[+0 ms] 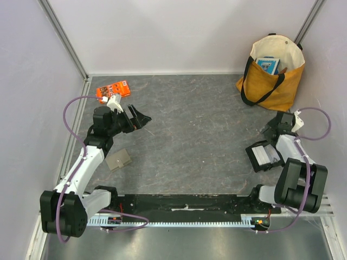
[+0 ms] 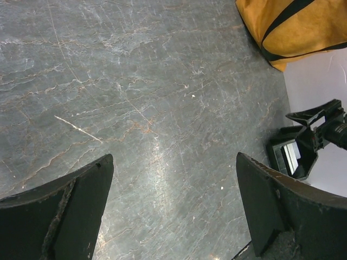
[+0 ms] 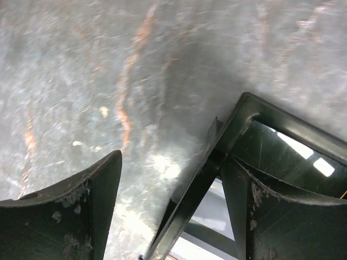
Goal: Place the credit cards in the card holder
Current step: Move the storage box to the center of the board.
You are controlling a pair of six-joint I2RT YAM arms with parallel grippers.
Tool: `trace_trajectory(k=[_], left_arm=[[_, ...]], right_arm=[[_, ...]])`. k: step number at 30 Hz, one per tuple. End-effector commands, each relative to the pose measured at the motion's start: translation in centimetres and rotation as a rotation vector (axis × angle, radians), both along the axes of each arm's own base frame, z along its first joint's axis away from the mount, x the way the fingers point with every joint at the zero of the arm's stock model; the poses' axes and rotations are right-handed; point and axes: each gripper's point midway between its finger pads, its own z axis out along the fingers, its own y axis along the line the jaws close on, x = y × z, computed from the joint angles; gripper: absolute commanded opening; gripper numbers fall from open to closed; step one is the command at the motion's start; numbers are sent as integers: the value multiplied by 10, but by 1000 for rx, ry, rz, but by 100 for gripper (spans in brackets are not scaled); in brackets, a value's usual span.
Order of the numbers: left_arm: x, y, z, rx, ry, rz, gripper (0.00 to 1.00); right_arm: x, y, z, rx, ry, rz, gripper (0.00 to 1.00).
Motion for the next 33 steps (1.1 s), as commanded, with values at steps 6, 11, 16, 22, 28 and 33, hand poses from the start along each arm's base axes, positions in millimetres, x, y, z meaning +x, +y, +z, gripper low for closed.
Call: trace_trajectory(k=[6,11,16,22,28,33], left_arm=[[3,4,12,20,-39,21,99],[3,5,10,18,-32,27,99],[3,7,6,26,-21,43,99],[2,9,3,30,-10,55,99],[0,11,1,36,-1,63,99],[-1,21,-4,62,17,124,99]], right_arm=[[37,75,-9,54,21,194,79],[54,101,-8,65,12,238,77],[74,140,-6,70,-3,309,77],[103,181,-5,75,-16,355,77],[131,228,-7,102,-30,407,77],[152,268,-2,130,-55,443,77]])
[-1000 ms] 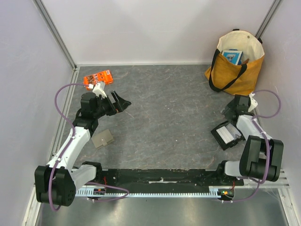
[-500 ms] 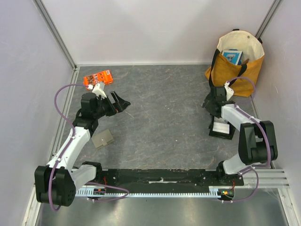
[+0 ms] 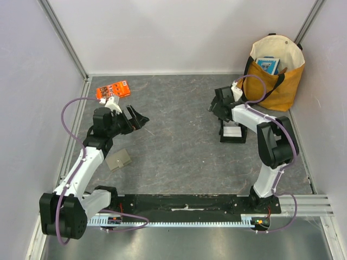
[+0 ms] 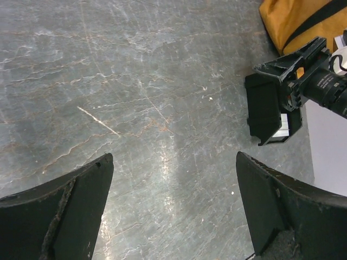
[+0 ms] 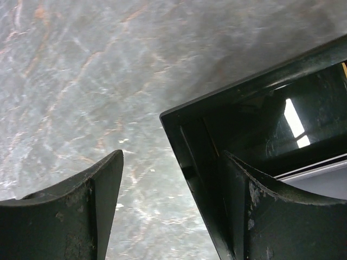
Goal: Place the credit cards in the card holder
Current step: Move the storage box to the center of the board.
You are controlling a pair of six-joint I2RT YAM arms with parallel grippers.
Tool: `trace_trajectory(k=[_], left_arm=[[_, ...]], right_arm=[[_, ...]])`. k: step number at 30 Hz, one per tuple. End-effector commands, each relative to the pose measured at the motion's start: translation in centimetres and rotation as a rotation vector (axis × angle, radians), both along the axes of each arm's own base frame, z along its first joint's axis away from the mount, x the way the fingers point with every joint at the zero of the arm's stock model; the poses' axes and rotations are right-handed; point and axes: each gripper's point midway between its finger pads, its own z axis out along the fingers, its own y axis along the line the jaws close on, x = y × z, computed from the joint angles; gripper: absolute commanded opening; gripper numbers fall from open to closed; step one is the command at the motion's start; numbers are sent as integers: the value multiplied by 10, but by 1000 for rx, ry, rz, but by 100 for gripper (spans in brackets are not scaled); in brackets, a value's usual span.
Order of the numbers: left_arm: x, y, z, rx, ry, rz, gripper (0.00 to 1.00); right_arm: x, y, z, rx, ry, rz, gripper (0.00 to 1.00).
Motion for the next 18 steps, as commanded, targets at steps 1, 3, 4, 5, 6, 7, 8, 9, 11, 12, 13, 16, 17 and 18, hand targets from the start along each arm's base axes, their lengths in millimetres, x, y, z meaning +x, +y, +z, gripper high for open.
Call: trace_trajectory(k=[1,3,4,5,6,7,8,9,11,12,13,16,17,18], left_arm=[[-3,14,-1,37,0,78,99],[-5,23,-7,55,8,129,99],[-7,26,-9,63,10,149,99],[-8,31,-13,73,18,174,99],[-9,35,-14,79,20,197,99],[-9,39,-15,89,23,225,99],[-10,44,-18,97,28,254,99],[-10,48,-20,102,32,277,99],[-10,56,-23,122,32,321,99],[-10,61,-24,132,35,347,99],[-10,67,-27,147,44,379,99],[-9,86,-31,198,66,473,99],[-10,91,-32,213,75,503,99],[-11,98,-36,235,90,537,99]], right_arm=[[8,42,-10,65,35,28,77],[17,60,-2,75,20,64,77],[20,66,2,70,16,86,78],[23,69,8,58,7,100,78],[25,70,18,48,-9,117,79],[26,69,27,36,-27,134,79],[25,66,36,10,-45,146,79],[25,60,48,-22,-67,161,80],[20,46,71,-88,-105,180,82],[16,38,82,-122,-124,183,83],[10,29,94,-146,-143,183,84],[-3,-14,104,-215,-147,144,84],[-6,-28,106,-229,-145,139,84],[-11,-42,105,-238,-137,126,84]])
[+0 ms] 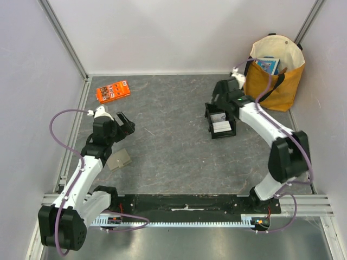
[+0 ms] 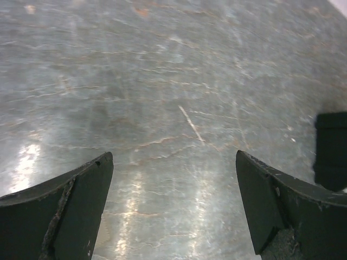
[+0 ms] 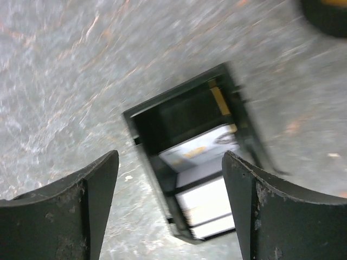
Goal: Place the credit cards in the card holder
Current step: Move the storage box to the center of the board.
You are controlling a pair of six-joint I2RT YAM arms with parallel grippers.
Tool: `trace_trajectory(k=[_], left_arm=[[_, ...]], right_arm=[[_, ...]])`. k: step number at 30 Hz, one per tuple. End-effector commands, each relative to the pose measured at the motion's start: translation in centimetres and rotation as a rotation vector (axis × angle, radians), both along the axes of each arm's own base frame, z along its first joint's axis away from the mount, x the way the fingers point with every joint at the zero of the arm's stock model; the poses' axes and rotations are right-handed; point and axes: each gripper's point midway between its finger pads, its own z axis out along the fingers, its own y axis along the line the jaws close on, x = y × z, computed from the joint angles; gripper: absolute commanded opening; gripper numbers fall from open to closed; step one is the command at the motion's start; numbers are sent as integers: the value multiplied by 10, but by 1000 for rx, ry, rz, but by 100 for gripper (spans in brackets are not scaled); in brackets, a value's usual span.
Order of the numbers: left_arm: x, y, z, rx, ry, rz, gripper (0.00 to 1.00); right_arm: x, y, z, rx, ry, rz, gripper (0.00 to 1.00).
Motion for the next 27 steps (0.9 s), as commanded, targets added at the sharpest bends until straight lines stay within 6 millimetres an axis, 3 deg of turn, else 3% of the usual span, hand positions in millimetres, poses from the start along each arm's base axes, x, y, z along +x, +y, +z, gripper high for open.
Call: trace_trajectory(k=[1,3,6,12,19,27], left_arm=[[-1,38,-6,80,36,216,99],[-4,47,-13,101,70,267,99],[-11,56,-28,102,124,335,99],[-26,68,-58,72,226,417,99],[-38,86,-63,5,213,486,99],[-48,81,-85,-15,265,457,99]], right_arm=[[-15,-81,27,-129,-44,-71,85],[-21,-104,15,-135,-16,-70,85],[-22,-112,-3,-90,28,-9,85],[-16,-96,-34,-11,89,64,83],[-24,-87,-58,40,133,81,82],[-48,-65,-61,181,127,106,76]])
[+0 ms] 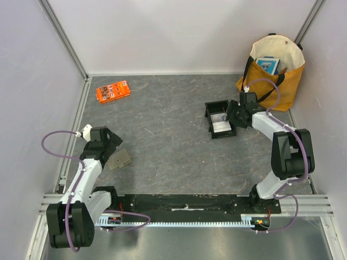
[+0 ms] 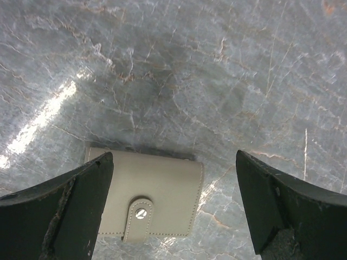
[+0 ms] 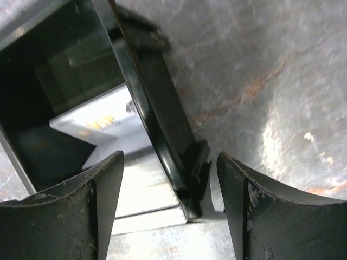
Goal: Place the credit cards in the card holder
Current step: Move the storage box to the center of the board.
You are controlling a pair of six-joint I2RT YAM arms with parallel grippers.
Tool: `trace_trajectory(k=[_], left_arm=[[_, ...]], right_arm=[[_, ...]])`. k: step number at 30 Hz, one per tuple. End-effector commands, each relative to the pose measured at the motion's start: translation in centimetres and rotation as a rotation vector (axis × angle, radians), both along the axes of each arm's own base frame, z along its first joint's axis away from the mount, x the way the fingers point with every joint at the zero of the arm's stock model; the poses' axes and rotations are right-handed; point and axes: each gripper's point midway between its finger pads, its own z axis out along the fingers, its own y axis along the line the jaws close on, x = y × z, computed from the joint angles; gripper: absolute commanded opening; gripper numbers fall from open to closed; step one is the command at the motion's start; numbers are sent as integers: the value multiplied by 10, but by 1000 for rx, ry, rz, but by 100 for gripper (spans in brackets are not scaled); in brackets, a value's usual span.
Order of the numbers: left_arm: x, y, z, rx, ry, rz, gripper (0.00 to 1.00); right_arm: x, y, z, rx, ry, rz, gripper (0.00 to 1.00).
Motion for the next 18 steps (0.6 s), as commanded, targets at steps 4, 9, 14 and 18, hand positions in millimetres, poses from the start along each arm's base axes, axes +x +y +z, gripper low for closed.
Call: trace_trajectory(k=[4,9,14,18], left_arm=[[1,-11,-6,-53,-15,-39,99],[0,-18,-11,-67,-6,-86,99],[-1,-26,-18,-102,-1,-112,99],[-3,-33,-23,-130,5,-141,99]], right_arm=[[-20,26,20,160,-68,31,74],[-33,47,36,202,-106,84,74],[-43,68,43,244,-112,86,74],[-51,91,45,278,-110,83,75]])
